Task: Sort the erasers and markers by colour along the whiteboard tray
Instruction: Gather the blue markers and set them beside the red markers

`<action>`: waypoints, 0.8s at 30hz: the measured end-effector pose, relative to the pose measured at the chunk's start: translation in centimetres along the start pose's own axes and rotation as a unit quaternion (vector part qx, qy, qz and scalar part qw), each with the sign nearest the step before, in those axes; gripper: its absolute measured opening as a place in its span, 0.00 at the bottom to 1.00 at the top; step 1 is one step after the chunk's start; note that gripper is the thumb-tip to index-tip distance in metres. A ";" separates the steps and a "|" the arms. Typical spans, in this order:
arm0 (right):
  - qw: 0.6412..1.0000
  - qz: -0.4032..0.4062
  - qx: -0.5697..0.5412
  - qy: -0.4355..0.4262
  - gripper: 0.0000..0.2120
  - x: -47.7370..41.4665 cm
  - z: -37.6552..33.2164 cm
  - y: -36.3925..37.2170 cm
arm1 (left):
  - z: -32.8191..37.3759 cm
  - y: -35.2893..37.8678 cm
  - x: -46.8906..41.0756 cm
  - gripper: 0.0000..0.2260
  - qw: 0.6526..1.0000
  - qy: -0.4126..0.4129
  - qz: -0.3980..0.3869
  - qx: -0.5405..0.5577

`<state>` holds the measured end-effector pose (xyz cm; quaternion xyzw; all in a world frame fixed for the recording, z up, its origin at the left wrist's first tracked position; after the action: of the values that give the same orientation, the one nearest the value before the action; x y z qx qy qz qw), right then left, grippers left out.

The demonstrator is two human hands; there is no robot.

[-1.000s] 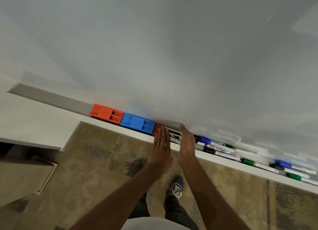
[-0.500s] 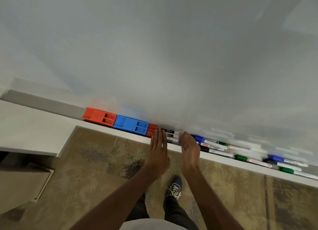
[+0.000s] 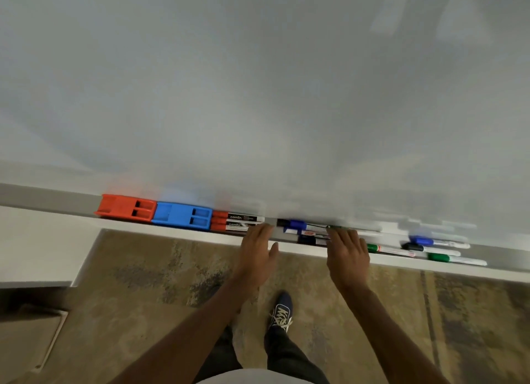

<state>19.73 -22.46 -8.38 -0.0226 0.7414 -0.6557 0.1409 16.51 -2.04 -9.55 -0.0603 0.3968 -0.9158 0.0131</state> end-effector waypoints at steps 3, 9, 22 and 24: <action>0.997 -0.009 0.040 -0.061 0.21 -0.4 0.5 0.9 | 1.2 0.8 -0.5 0.14 1.000 0.000 0.004 0.015; 0.994 -0.027 0.004 -0.108 0.19 -1.2 0.9 1.6 | 1.0 2.4 -0.2 0.11 0.987 -0.111 0.017 0.115; 0.967 -0.008 -0.199 -0.157 0.09 1.0 0.3 -1.6 | 1.6 6.8 2.0 0.04 0.681 -0.379 0.082 0.621; 0.975 -0.007 -0.192 -0.112 0.08 0.4 2.0 -1.5 | 0.8 6.5 2.1 0.05 0.687 -0.394 0.101 0.603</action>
<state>19.59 -24.71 -7.22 -0.1275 0.8328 -0.4953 0.2117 14.32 -7.21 -13.54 -0.3541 -0.2784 -0.8431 0.2938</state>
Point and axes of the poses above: each hand's wrist, its own x-axis away from the middle knuckle, its own y-axis out of the palm, z = x × y, the point moved 8 cm from there along -x, towards the middle knuckle, and after that the axes turned 1 degree about x, right-handed, at the moved point
